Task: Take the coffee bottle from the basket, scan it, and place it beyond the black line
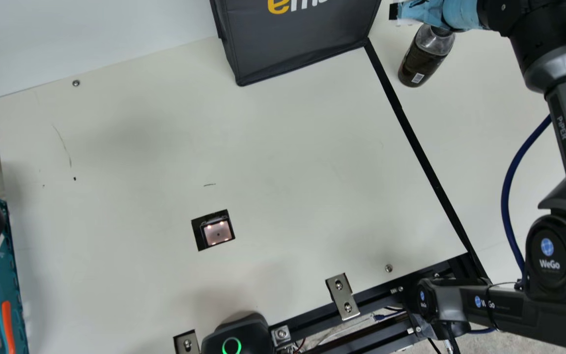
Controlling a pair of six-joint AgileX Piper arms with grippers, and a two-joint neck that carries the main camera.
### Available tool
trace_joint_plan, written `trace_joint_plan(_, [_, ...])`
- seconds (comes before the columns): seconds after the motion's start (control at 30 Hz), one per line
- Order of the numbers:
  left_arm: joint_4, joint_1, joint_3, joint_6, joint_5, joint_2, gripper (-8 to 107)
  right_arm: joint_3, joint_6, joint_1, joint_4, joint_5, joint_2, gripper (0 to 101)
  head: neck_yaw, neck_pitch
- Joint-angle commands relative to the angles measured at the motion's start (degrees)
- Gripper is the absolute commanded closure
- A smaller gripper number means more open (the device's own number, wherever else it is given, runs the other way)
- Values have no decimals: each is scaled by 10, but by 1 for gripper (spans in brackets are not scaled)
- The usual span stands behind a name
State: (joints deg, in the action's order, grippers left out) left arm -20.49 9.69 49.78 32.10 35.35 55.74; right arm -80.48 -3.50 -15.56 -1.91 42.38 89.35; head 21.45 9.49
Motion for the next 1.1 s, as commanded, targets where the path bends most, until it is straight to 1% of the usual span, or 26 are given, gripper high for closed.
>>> trace_joint_plan(0.0, [0,0,0,0,0,0,9,1,0,10,-2,2,-7,10,1,-16])
trace_joint_plan(0.13, [0,0,0,0,0,0,9,4,5,33,-3,5,-21,10,1,-16])
trace_joint_plan(0.33, [0,0,0,0,0,0,9,21,23,73,6,3,-42,10,1,-16])
trace_joint_plan(1.07, [0,0,0,0,0,0,9,117,135,214,83,-3,-142,10,1,-16])
